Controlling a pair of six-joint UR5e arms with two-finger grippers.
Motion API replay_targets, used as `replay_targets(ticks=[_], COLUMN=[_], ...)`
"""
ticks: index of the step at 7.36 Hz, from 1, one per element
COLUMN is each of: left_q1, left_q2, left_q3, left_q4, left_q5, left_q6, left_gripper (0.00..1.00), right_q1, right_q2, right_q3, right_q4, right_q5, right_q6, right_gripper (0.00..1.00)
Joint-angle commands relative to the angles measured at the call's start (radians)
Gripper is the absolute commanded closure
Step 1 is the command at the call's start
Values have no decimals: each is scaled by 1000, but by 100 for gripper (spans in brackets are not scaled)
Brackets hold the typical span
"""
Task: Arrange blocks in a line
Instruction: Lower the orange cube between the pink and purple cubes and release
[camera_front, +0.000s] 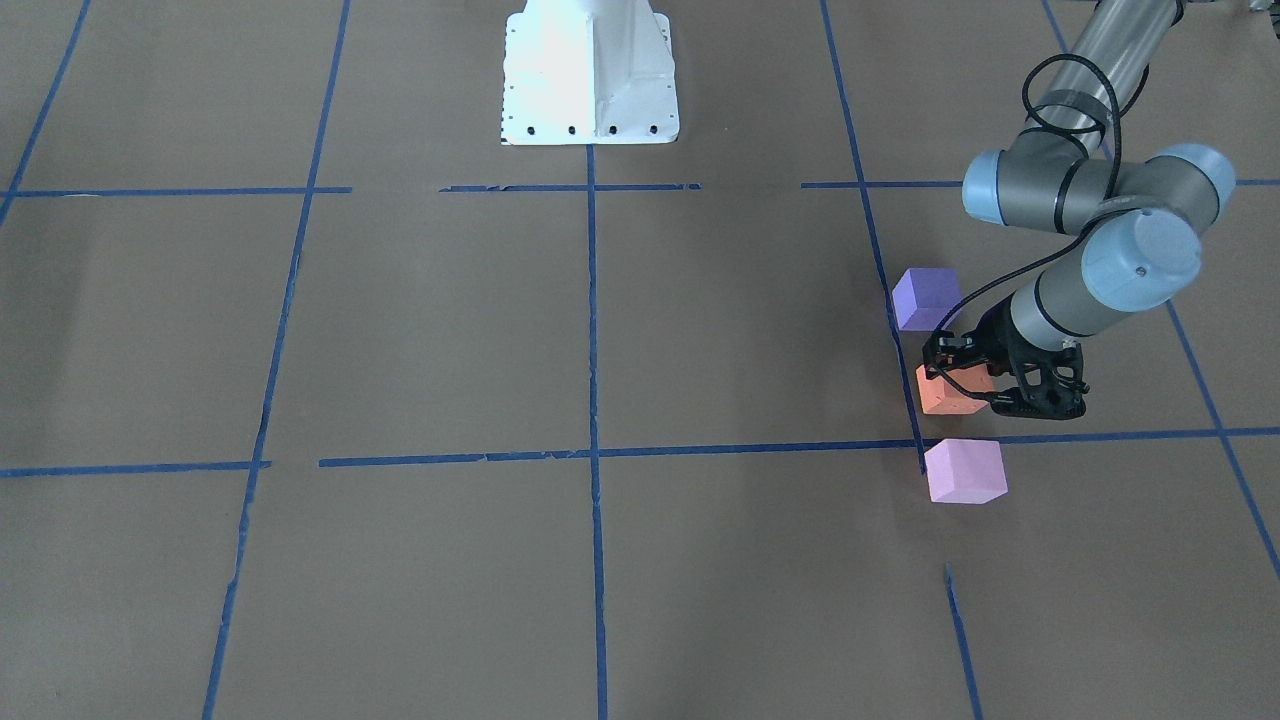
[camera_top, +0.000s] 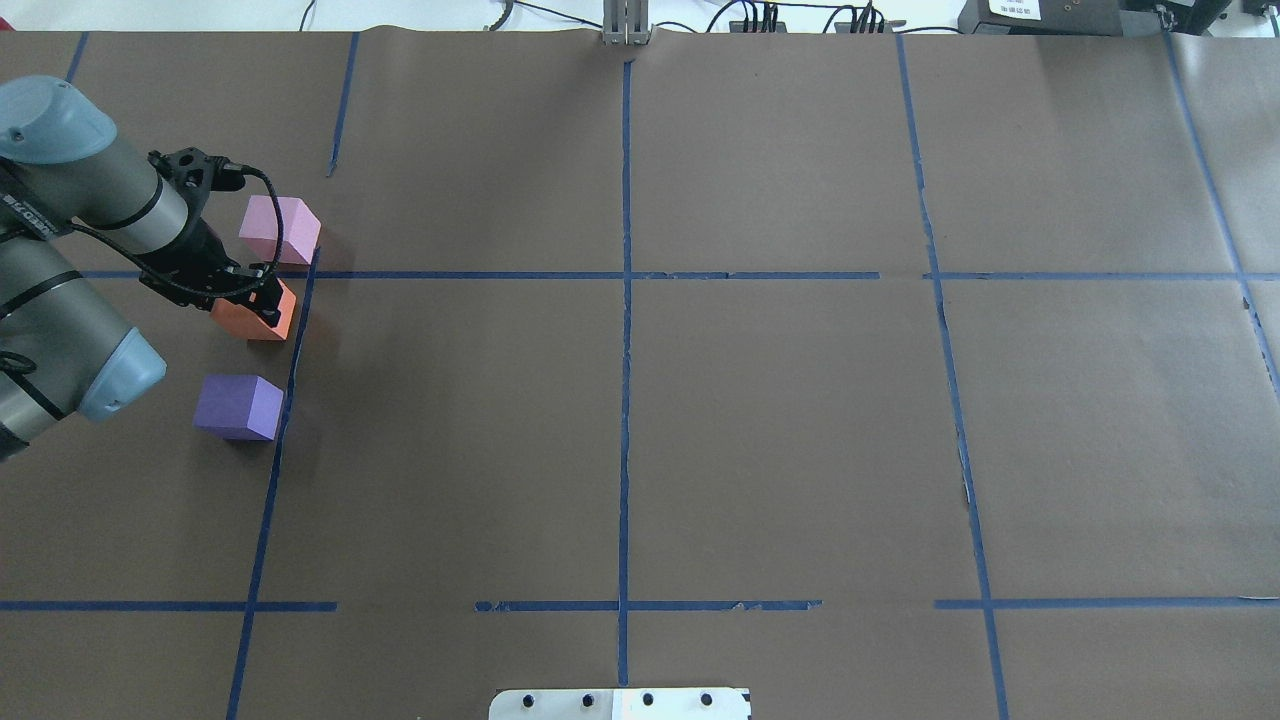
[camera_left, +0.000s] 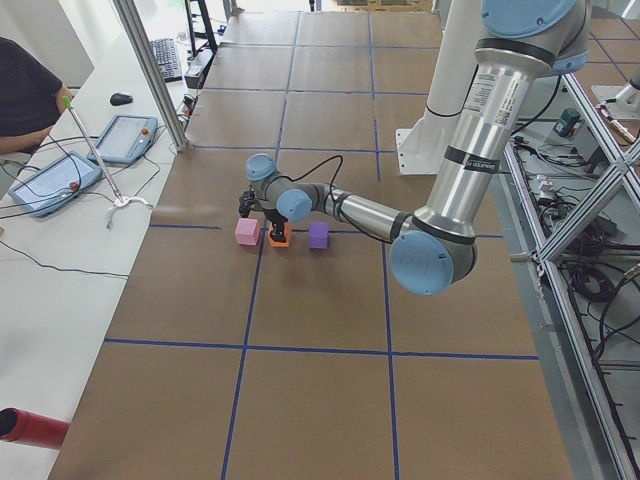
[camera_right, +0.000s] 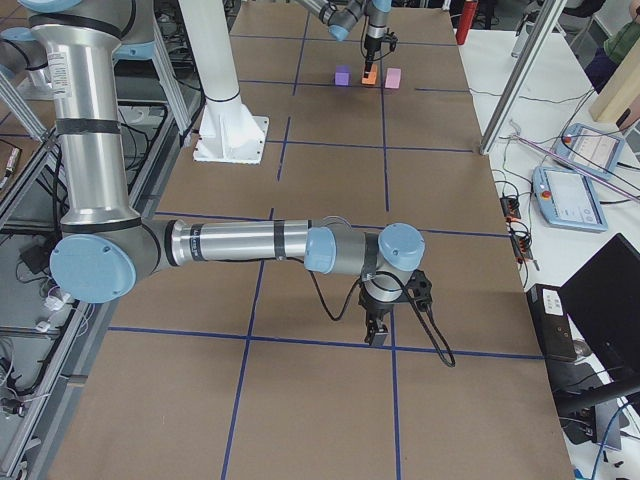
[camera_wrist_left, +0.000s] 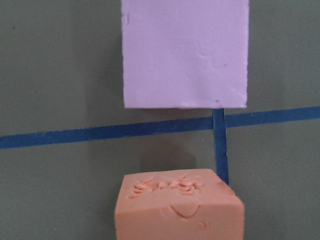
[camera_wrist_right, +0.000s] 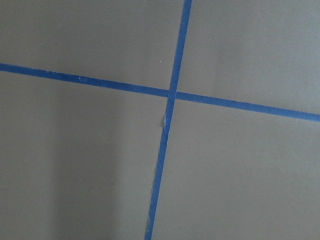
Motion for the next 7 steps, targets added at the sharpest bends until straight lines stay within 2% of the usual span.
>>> replay_targets(ticks=[1, 2, 4, 7], left_q1=[8, 8, 9, 9], left_q2=[0, 0, 0, 0], left_q3=[6, 7, 7, -2], left_q4=[0, 0, 0, 3], left_q5=[0, -1, -1, 3], left_q6=[-1, -1, -3, -1], left_gripper=[38, 38, 1, 0], right_q1=[0, 0, 0, 0], right_q2=[0, 0, 0, 0], right_q3=[0, 0, 0, 0], right_q4=[0, 0, 0, 0], right_q5=[0, 0, 0, 0], right_q6=[0, 0, 0, 0], right_gripper=[0, 0, 0, 0])
